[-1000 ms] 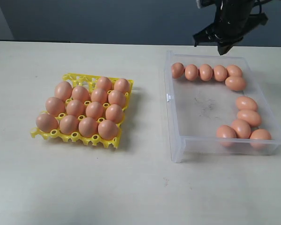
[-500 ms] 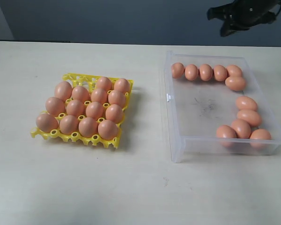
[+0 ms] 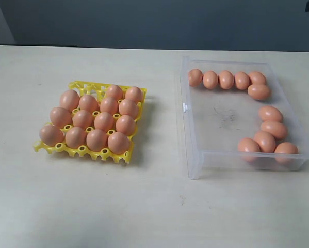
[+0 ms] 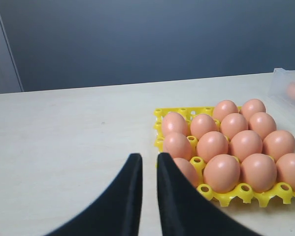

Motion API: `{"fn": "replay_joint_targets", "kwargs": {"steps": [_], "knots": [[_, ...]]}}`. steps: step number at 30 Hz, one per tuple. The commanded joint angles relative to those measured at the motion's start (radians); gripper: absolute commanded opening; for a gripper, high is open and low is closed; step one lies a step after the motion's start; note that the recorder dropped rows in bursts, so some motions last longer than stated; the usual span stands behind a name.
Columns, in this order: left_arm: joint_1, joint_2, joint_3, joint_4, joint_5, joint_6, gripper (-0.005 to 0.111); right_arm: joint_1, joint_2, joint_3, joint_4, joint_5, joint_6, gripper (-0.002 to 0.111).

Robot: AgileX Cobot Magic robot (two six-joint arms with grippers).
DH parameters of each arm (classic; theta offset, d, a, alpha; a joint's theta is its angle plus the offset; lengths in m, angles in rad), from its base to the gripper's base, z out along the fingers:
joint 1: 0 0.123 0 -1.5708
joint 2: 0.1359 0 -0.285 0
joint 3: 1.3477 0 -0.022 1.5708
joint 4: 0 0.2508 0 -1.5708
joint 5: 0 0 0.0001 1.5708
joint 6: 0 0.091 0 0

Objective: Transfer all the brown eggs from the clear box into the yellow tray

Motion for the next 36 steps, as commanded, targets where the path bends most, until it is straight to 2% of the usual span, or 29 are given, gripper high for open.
{"fn": "replay_joint_targets", "kwargs": {"steps": [1,2,4,6,7,8,9,11,13,15,16,17,18,20,21,22,25,27,29,31,36], "knots": [[-0.002,0.006,0.005,0.002,-0.006,-0.001,0.012,0.032,-0.100,0.158,0.337,-0.022,-0.348,-0.001],[-0.002,0.006,0.005,0.002,-0.006,-0.001,0.012,0.051,-0.121,0.205,0.414,-0.052,-0.429,-0.001],[-0.002,0.006,0.005,0.002,-0.006,-0.001,0.012,0.124,-0.178,0.359,0.640,-0.169,-0.717,-0.001],[-0.002,0.006,0.005,0.002,-0.006,-0.001,0.012,0.236,-0.257,0.513,0.978,-0.415,-1.108,-0.001],[-0.002,0.006,0.005,0.002,-0.006,-0.001,0.012,0.310,-0.298,0.567,1.218,-0.496,-1.379,-0.001],[-0.002,0.006,0.005,0.002,-0.006,-0.001,0.012,0.376,-0.331,0.593,1.408,-0.463,-1.641,-0.001],[-0.002,0.006,0.005,0.002,-0.006,-0.001,0.012,0.403,-0.343,0.598,1.408,-0.386,-1.690,-0.001],[-0.002,0.006,0.005,0.002,-0.006,-0.001,0.012,0.451,-0.353,0.600,1.408,-0.236,-1.676,-0.001],[-0.002,0.006,0.005,0.002,-0.006,-0.001,0.012,0.508,-0.351,0.600,1.408,-0.225,-1.626,-0.001],[-0.002,0.006,0.005,0.002,-0.006,-0.001,0.012,0.565,-0.336,0.600,1.408,-0.502,-1.559,-0.001],[-0.002,0.006,0.005,0.002,-0.006,-0.001,0.012,0.599,-0.319,0.600,1.408,-0.765,-1.472,-0.001],[-0.002,0.006,0.005,0.002,-0.006,-0.001,0.012,0.611,-0.315,0.600,1.408,-0.860,-1.417,-0.001],[-0.002,0.006,0.005,0.002,-0.006,-0.001,0.012,0.626,-0.304,0.606,1.408,-1.042,-1.337,-0.001],[-0.002,0.006,0.005,0.002,-0.006,-0.001,0.012,0.635,-0.304,0.630,1.347,-1.008,-1.331,-0.001],[-0.002,0.006,0.005,0.002,-0.006,-0.001,0.012,0.648,-0.304,0.652,1.263,-0.888,-1.331,-0.001],[-0.002,0.006,0.005,0.002,-0.006,-0.001,0.012,0.661,-0.304,0.660,1.229,-0.847,-1.306,-0.001],[-0.002,0.006,0.005,0.002,-0.006,-0.001,0.012,0.758,-0.322,0.705,1.127,-1.004,-1.093,-0.001],[-0.002,0.006,0.005,0.002,-0.006,-0.001,0.012,0.831,-0.354,0.756,0.999,-1.181,-0.969,-0.001],[-0.002,0.006,0.005,0.002,-0.006,-0.001,0.012,0.898,-0.399,0.809,0.867,-1.285,-0.908,-0.001],[-0.002,0.006,0.005,0.002,-0.006,-0.001,0.012,0.960,-0.466,0.848,0.784,-1.287,-0.891,-0.001],[-0.002,0.006,0.005,0.002,-0.006,-0.001,0.012,1.009,-0.632,0.852,0.812,-1.159,-0.891,-0.001]]}}
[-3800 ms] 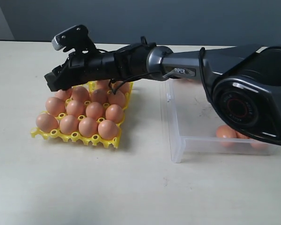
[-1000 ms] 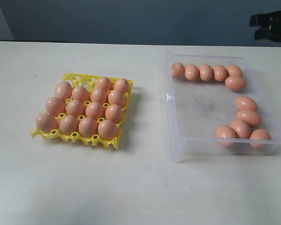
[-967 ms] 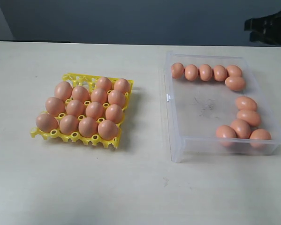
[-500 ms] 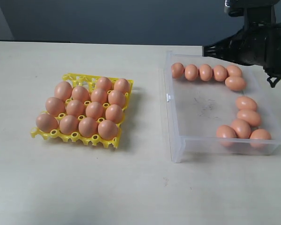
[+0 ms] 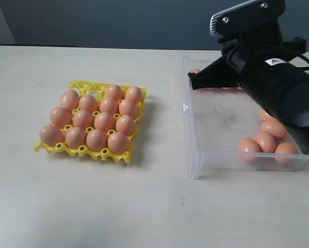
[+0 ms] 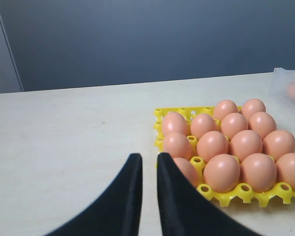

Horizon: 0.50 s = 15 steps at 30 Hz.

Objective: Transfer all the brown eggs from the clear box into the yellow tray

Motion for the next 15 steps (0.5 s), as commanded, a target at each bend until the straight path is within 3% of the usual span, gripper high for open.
{"fn": "replay_joint_targets", "kwargs": {"steps": [1,4,7,10,13,15], "knots": [[-0.002,0.006,0.005,0.002,-0.006,-0.001,0.012,0.029,-0.151,0.006,-0.011,0.123,0.012,-0.001],[-0.002,0.006,0.005,0.002,-0.006,-0.001,0.012,0.029,-0.226,-0.016,0.000,0.201,-0.052,-0.001],[-0.002,0.006,0.005,0.002,-0.006,-0.001,0.012,0.027,-0.250,-0.066,0.127,0.065,-0.170,-0.001],[-0.002,0.006,0.005,0.002,-0.006,-0.001,0.012,-0.001,-0.229,-0.152,0.345,-0.106,-0.467,-0.001],[-0.002,0.006,0.005,0.002,-0.006,-0.001,0.012,-0.104,-0.192,-0.211,0.563,-0.053,-0.795,-0.001],[-0.002,0.006,0.005,0.002,-0.006,-0.001,0.012,-0.174,-0.155,-0.217,0.585,-0.022,-0.923,-0.001]]}}
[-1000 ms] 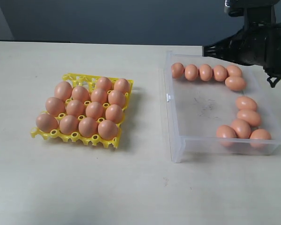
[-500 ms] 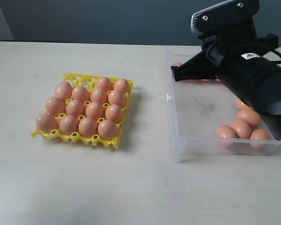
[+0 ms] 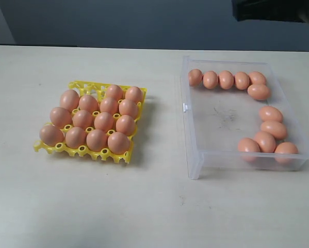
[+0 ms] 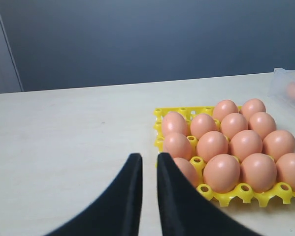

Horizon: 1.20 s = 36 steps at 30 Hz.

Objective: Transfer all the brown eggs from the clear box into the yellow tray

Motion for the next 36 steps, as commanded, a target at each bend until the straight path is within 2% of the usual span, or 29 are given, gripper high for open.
{"fn": "replay_joint_targets", "kwargs": {"steps": [1,4,8,13,20,23,24,26,28,31,34,36], "knots": [[-0.002,0.006,0.005,0.002,-0.006,-0.001,0.012,-0.154,0.080,-0.031,0.177,0.018,-0.315,-0.001],[-0.002,0.006,0.005,0.002,-0.006,-0.001,0.012,-0.240,0.130,-0.011,0.177,0.055,-0.233,-0.001],[-0.002,0.006,0.005,0.002,-0.006,-0.001,0.012,-0.340,0.221,0.011,0.177,0.292,-0.156,-0.001],[-0.002,0.006,0.005,0.002,-0.006,-0.001,0.012,-0.439,0.394,0.010,0.177,0.487,-0.012,-0.001],[-0.002,0.006,0.005,0.002,-0.006,-0.001,0.012,-0.461,0.486,0.011,0.177,0.732,0.038,-0.001],[-0.002,0.006,0.005,0.002,-0.006,-0.001,0.012,-0.461,0.488,0.009,0.154,0.916,0.065,-0.001],[-0.002,0.006,0.005,0.002,-0.006,-0.001,0.012,-0.461,0.488,0.001,0.092,0.969,0.141,-0.001],[-0.002,0.006,0.005,0.002,-0.006,-0.001,0.012,-0.461,0.500,-0.035,-0.146,1.065,0.426,-0.001],[-0.002,0.006,0.005,0.002,-0.006,-0.001,0.012,-0.461,0.525,-0.109,-0.497,1.167,0.801,-0.001],[-0.002,0.006,0.005,0.002,-0.006,-0.001,0.012,-0.453,0.563,-0.255,-0.937,1.407,1.227,-0.001],[-0.002,0.006,0.005,0.002,-0.006,-0.001,0.012,-0.433,0.568,-0.382,-1.152,1.563,1.402,-0.001],[-0.002,0.006,0.005,0.002,-0.006,-0.001,0.012,-0.429,0.557,-0.438,-1.235,1.581,1.448,-0.001]]}}
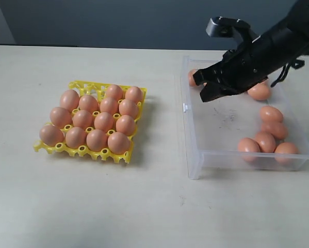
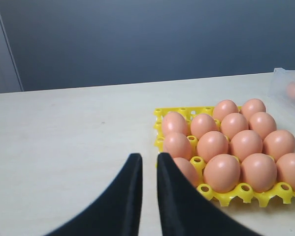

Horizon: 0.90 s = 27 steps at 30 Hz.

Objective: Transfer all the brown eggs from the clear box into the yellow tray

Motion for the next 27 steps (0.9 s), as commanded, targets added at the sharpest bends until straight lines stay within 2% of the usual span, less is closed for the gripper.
{"fn": "replay_joint_targets", "kwargs": {"steps": [1,3,6,10,15,18,22,23,25,27], "knots": [[-0.002,0.006,0.005,0.002,-0.006,-0.001,0.012,0.010,-0.022,-0.138,-0.281,0.088,0.204,-0.001],[-0.002,0.006,0.005,0.002,-0.006,-0.001,0.012,0.010,-0.038,-0.132,-0.359,-0.043,0.245,-0.001],[-0.002,0.006,0.005,0.002,-0.006,-0.001,0.012,0.010,-0.043,-0.088,-0.507,-0.209,0.451,-0.001],[-0.002,0.006,0.005,0.002,-0.006,-0.001,0.012,0.010,0.014,-0.080,-0.578,-0.125,0.463,-0.001],[-0.002,0.006,0.005,0.002,-0.006,-0.001,0.012,0.010,0.114,-0.080,-0.662,-0.140,0.463,0.000],[-0.002,0.006,0.005,0.002,-0.006,-0.001,0.012,0.008,0.163,-0.080,-0.704,-0.145,0.465,0.015],[-0.002,0.006,0.005,0.002,-0.006,-0.001,0.012,0.006,0.207,-0.080,-0.772,-0.164,0.520,0.055],[-0.002,0.006,0.005,0.002,-0.006,-0.001,0.012,0.006,0.216,-0.080,-0.812,-0.173,0.560,0.059],[-0.002,0.006,0.005,0.002,-0.006,-0.001,0.012,0.006,0.220,-0.081,-0.920,-0.175,0.642,0.057],[-0.002,0.006,0.005,0.002,-0.006,-0.001,0.012,0.006,0.220,-0.081,-1.089,-0.170,0.737,0.048]]}}
